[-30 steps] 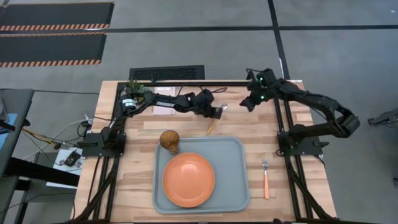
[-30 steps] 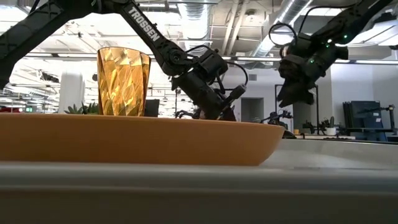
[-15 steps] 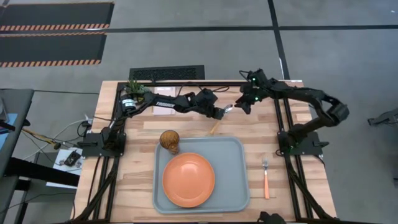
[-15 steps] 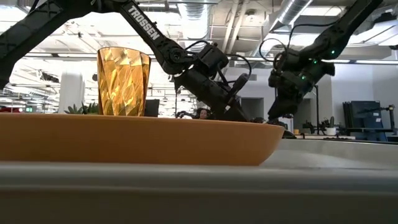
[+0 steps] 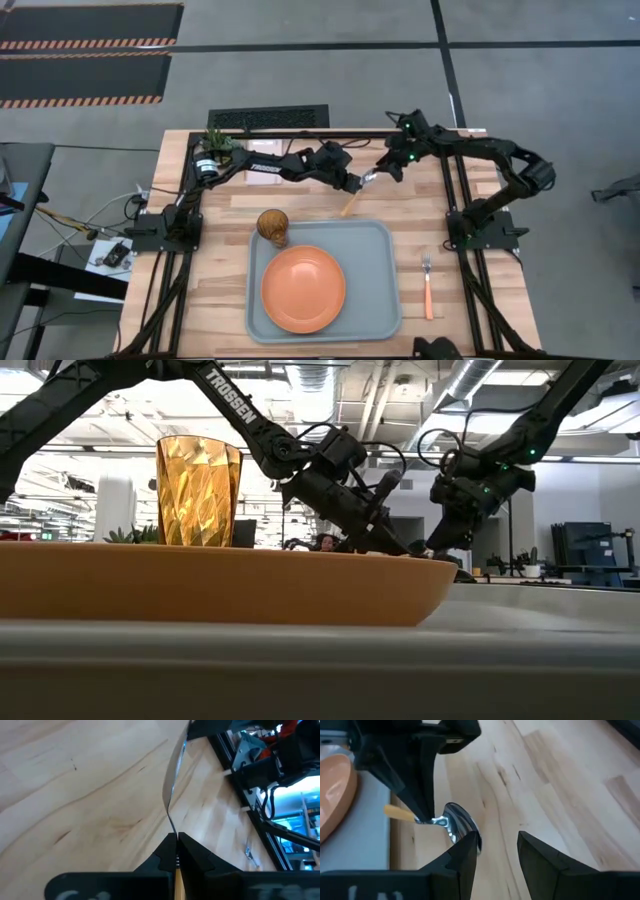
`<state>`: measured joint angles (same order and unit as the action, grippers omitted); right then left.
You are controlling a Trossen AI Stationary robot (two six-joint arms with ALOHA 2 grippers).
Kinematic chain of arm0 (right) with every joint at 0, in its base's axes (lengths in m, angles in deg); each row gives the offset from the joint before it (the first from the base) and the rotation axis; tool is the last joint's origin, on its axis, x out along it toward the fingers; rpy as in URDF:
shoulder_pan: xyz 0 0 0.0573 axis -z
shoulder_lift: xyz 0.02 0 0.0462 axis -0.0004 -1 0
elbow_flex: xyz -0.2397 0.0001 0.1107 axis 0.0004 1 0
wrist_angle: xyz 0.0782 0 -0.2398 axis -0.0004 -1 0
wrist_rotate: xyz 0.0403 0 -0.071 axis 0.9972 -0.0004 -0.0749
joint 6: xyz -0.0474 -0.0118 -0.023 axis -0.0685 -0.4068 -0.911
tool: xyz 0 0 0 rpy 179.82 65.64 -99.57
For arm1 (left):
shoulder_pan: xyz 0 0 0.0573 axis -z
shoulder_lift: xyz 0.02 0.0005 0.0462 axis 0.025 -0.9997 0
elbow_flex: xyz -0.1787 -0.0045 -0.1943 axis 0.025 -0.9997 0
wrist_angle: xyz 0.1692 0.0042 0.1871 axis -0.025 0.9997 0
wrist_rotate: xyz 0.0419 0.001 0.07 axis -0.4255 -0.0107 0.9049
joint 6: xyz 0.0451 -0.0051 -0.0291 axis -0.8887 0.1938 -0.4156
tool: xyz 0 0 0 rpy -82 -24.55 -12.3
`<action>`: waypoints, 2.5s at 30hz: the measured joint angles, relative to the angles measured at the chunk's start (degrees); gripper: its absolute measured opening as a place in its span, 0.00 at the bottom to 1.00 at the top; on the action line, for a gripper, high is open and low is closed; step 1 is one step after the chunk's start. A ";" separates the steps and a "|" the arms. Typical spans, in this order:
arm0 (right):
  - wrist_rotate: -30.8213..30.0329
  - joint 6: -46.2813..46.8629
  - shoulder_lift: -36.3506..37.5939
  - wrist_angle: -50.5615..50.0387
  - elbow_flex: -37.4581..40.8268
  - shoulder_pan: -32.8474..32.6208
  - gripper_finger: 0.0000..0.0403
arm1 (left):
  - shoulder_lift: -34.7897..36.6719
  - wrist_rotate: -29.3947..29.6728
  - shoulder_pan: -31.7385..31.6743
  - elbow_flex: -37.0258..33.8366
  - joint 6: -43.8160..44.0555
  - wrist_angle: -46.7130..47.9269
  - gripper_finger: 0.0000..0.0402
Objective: Pick and place plate/cup/fork/spoon on tray
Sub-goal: Put the orange spoon on the gray tray to the right of the orange plate
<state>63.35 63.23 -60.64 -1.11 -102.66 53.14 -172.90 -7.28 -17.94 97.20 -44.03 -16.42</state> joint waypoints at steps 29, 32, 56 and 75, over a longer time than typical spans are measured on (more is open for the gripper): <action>2.58 -2.04 -0.11 -0.73 -0.04 -3.10 0.03 | 0.04 0.79 -0.17 0.02 0.33 -0.92 0.00; 1.38 -0.63 0.04 -0.83 -0.04 -2.98 0.02 | 0.04 0.96 -0.13 0.02 0.90 -0.70 0.01; -3.97 -3.59 9.47 -46.03 -17.87 -13.64 0.01 | 34.90 -0.80 -2.63 0.07 -15.19 24.97 0.23; -7.89 17.22 0.75 -31.14 -17.99 -53.31 0.01 | 62.98 28.61 4.63 0.00 -23.33 44.64 0.21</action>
<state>55.47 80.45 -59.89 -32.25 -120.65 -0.17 -109.91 21.34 -13.31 97.20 -67.36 28.21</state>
